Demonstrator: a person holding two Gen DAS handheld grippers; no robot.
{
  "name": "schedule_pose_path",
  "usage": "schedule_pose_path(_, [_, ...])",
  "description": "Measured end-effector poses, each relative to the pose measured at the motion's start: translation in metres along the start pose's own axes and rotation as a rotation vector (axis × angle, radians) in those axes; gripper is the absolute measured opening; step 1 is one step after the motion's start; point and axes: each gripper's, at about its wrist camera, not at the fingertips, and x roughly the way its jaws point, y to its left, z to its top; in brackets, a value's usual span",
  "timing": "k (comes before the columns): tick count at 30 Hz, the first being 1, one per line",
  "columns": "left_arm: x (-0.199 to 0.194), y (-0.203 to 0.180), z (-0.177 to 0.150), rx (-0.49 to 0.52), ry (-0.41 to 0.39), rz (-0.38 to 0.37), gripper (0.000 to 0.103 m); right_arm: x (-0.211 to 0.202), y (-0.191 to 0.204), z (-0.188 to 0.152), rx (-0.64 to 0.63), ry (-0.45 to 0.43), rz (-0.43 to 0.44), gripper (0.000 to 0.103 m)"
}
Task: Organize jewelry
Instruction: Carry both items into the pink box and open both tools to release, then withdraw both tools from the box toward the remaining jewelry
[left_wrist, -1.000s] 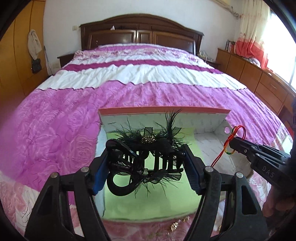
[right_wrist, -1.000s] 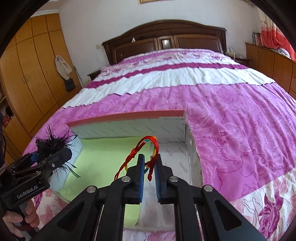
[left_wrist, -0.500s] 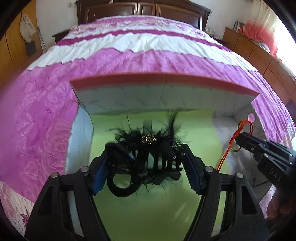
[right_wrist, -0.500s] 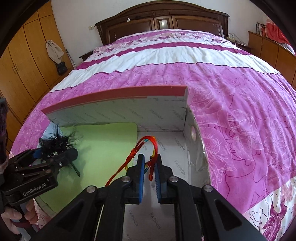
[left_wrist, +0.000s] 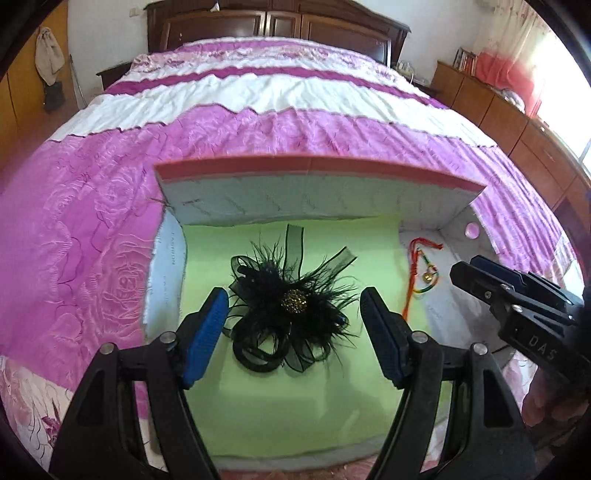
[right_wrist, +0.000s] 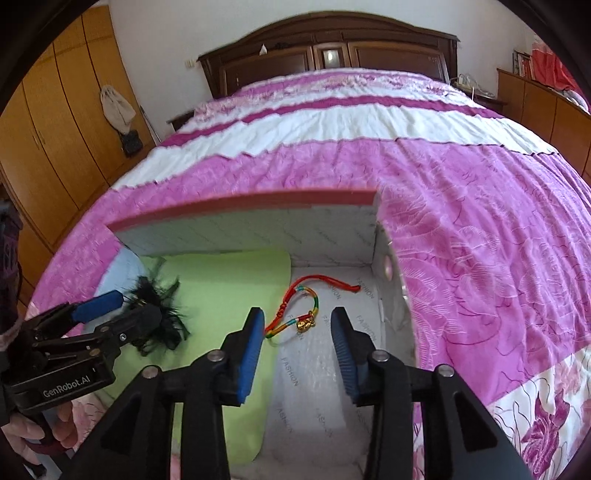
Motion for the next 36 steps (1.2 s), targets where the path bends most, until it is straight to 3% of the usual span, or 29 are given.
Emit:
schedule_pose_path(7, [-0.036,-0.005,-0.008,0.021,-0.098,0.003,0.067,-0.041,-0.001,-0.009,0.027,-0.114,0.043,0.048])
schedule_pose_path(11, [-0.058,-0.007,-0.015,0.036,-0.157,0.013,0.067,-0.065,0.005,-0.019,0.017,-0.181,0.046,0.058])
schedule_pose_path(17, [-0.084,-0.006,-0.029,0.053,-0.202,0.022,0.068,-0.098,0.018,-0.038,-0.025,-0.247,0.057,0.060])
schedule_pose_path(26, [-0.107,0.000,-0.060,0.046,-0.159,0.008,0.068,-0.136,0.031,-0.077,-0.081,-0.266,0.079,0.062])
schedule_pose_path(36, [-0.116,0.012,-0.105,0.012,-0.049,-0.047,0.069,-0.149,0.010,-0.125,-0.036,-0.185,0.051,0.063])
